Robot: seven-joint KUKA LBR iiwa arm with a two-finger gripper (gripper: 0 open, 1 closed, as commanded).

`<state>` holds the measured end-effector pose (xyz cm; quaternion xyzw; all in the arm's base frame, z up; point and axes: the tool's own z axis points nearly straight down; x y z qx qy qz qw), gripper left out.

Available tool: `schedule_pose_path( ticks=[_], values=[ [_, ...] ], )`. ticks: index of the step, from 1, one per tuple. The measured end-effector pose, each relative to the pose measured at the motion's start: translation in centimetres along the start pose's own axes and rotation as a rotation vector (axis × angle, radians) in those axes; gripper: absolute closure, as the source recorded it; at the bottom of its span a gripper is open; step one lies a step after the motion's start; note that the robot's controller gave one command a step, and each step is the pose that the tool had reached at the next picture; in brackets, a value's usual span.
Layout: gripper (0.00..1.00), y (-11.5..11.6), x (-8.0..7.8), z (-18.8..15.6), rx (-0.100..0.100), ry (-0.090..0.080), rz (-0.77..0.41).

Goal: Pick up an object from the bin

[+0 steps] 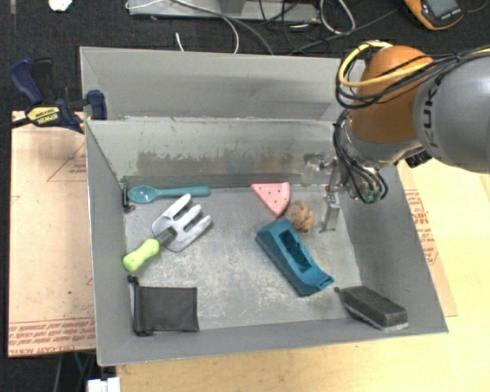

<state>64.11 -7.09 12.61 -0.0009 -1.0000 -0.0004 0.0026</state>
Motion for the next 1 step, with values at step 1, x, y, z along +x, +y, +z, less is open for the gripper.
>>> schedule_pose_path(
  ticks=[1],
  values=[
    [0.00, 0.01, -0.21, -0.44, 0.001, -0.008, -0.001]
  ],
)
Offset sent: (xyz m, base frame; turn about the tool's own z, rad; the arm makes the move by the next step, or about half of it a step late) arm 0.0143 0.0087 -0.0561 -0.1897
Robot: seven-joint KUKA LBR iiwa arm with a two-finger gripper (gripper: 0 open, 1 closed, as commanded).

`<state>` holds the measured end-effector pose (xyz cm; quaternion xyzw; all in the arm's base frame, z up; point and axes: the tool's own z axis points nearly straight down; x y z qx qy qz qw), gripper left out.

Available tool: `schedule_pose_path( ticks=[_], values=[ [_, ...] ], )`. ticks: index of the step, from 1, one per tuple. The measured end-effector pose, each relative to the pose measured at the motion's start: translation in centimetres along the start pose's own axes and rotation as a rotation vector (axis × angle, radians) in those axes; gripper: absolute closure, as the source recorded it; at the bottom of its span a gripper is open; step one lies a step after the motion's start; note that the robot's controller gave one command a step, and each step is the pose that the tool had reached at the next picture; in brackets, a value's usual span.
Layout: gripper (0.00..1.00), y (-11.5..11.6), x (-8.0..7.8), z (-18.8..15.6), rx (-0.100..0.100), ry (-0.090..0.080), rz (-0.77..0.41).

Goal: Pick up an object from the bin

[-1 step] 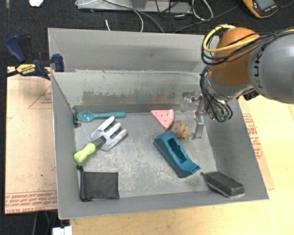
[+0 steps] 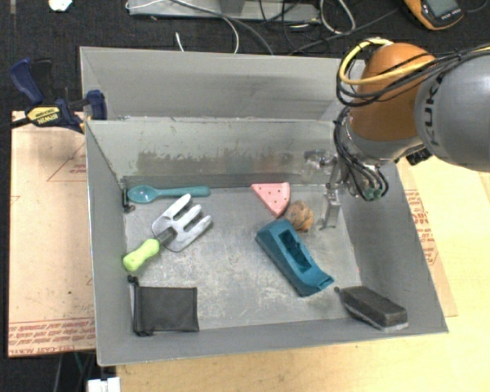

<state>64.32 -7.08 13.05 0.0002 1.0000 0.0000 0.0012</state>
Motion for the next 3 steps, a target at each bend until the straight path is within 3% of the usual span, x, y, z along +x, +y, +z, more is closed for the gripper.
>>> schedule_pose_path(
  ticks=[1, 2, 3],
  values=[
    [0.00, 0.9, -1.2, 5.2, -0.001, -0.003, -0.165],
    [0.00, 1.6, -1.3, 0.6, -0.001, -0.003, -0.114],
    [0.00, 2.3, 0.5, 1.7, -0.001, 0.001, 0.293]
  ],
)
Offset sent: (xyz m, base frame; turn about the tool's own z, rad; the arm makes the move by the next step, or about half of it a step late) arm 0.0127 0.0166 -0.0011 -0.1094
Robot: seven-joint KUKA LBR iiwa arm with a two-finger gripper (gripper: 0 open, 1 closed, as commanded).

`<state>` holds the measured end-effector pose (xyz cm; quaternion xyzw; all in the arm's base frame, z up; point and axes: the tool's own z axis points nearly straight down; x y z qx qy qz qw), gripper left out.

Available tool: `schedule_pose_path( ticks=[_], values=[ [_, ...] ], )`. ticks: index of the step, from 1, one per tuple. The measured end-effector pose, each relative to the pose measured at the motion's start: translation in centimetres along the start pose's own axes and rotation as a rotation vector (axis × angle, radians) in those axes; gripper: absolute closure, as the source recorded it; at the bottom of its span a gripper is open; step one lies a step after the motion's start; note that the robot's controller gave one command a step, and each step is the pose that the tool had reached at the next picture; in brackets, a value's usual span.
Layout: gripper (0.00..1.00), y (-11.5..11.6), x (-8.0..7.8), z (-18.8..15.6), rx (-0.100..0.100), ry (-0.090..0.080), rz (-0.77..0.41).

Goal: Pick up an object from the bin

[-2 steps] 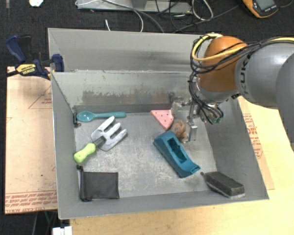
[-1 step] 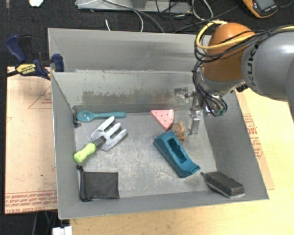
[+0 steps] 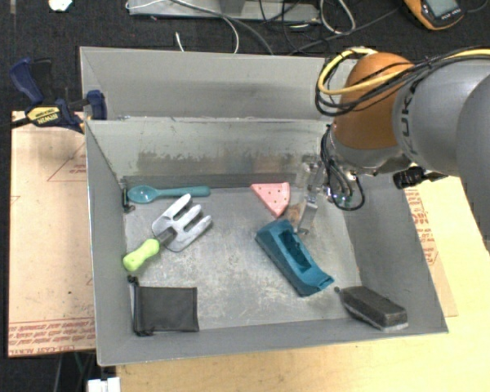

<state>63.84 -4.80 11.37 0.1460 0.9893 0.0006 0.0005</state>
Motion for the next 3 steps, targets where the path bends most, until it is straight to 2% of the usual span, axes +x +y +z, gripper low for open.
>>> schedule_pose_path(
  ticks=[1, 2, 3],
  values=[
    [0.00, -0.5, -1.4, 2.5, -0.001, -0.012, -0.124],
    [1.00, -0.7, -1.3, 3.6, -0.006, -0.012, 0.239],
    [1.00, -0.7, -1.3, 3.6, -0.006, -0.015, 0.238]
  ],
)
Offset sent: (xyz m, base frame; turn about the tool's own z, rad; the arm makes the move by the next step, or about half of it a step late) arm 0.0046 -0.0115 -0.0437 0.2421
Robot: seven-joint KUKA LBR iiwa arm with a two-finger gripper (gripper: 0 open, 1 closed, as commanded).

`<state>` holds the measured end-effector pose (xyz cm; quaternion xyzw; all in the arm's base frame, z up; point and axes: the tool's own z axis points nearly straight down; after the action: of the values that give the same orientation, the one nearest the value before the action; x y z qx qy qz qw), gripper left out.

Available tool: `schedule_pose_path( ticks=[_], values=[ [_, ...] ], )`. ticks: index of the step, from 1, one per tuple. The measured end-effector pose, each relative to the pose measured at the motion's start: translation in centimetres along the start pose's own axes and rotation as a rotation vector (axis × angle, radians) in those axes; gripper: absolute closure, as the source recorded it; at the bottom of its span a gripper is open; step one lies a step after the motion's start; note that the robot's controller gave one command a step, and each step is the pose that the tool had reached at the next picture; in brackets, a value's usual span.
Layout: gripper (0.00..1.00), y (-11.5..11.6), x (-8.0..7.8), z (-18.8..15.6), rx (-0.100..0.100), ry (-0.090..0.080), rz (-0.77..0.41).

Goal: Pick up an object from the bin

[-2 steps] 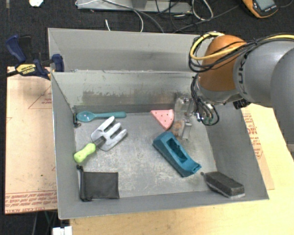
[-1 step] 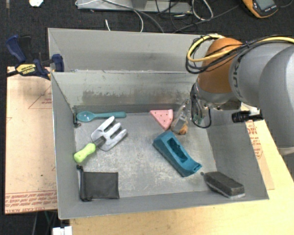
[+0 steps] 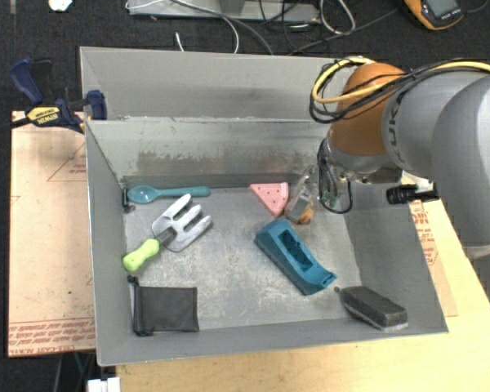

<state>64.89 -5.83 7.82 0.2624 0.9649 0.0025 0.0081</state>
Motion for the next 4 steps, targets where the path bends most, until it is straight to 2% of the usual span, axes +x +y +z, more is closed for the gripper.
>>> schedule_pose_path(
  ticks=[2, 3, 4],
  values=[
    [1.00, 0.0, 0.1, -6.8, 0.002, 0.004, -0.003],
    [1.00, 0.1, -0.1, -8.2, -0.001, -0.002, -0.004],
    [1.00, 0.1, 0.0, -8.4, 0.000, 0.000, -0.006]
  ],
)
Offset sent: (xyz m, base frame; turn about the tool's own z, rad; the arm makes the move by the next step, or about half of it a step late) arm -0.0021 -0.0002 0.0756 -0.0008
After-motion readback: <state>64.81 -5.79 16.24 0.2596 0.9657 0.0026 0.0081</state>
